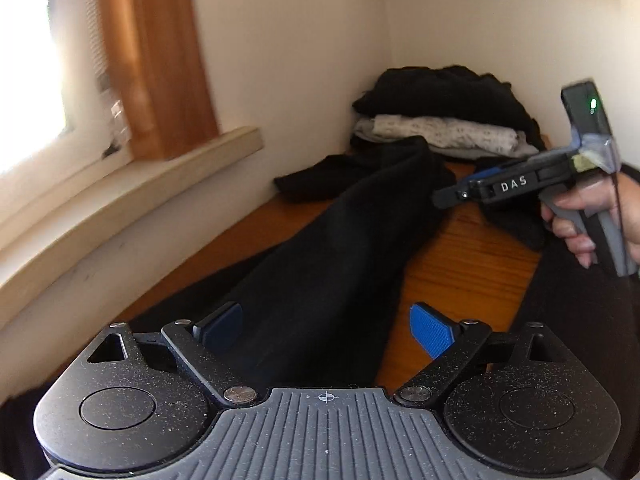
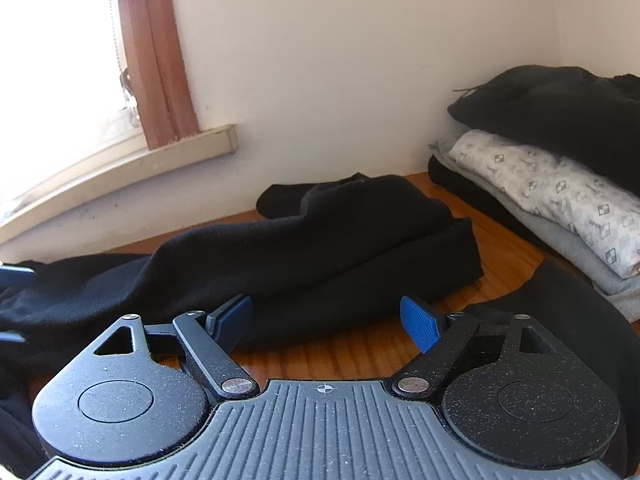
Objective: Fold clothes
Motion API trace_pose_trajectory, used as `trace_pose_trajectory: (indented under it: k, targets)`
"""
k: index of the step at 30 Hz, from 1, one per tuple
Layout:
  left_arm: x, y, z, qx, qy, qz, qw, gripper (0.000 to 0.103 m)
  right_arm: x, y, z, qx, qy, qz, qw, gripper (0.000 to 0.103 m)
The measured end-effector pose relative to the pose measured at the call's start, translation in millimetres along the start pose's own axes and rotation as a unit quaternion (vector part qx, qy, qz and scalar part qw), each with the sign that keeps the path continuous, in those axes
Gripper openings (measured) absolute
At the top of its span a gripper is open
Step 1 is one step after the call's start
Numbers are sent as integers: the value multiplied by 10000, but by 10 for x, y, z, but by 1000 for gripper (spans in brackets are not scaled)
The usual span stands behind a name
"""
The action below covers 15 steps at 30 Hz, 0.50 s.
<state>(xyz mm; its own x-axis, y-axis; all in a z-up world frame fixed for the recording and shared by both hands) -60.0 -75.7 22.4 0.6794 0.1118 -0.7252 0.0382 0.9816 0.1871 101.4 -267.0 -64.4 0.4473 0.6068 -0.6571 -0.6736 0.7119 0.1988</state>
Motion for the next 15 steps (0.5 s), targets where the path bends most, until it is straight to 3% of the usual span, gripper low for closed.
trace_pose_trajectory:
  k: [2, 4, 5, 7, 8, 9, 15]
  targets:
    - [75, -136, 67, 120, -115, 1, 9999, 103, -3, -7, 1, 19, -18, 23, 10000, 81]
    - [126, -221, 121, 257, -144, -241, 9993, 102, -5, -11, -3, 27, -37, 39, 10000, 81]
    - [150, -251, 144, 274, -143, -320, 9990, 96, -8, -15, -5, 34, -50, 54, 10000, 81]
    - [198, -306, 189, 258, -133, -418, 9987, 73, -16, -28, -10, 56, -83, 103, 9999, 81]
    - [222, -333, 211, 250, -128, -467, 9985, 44, -23, -40, -13, 81, -106, 131, 9998, 81]
    - [256, -357, 238, 279, -107, -503, 9983, 31, -30, -53, -15, 113, -129, 164, 9997, 81]
    - [461, -474, 326, 523, 78, -708, 9961, 32, -56, -88, -22, 206, -214, 271, 9992, 81]
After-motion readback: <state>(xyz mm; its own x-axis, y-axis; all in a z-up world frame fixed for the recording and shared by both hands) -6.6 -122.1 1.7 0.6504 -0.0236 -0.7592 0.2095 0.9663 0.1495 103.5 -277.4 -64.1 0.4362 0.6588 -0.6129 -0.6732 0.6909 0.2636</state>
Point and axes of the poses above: each gripper's, at about its wrist camera, not at the fingertips, and x roughly the way its jaws point, y to its left, z to its top, the point moved 3 cm from there along x, roughly the way its jaws point, and after that the axes turned 14 degrees about y, right-handed, at the moved point
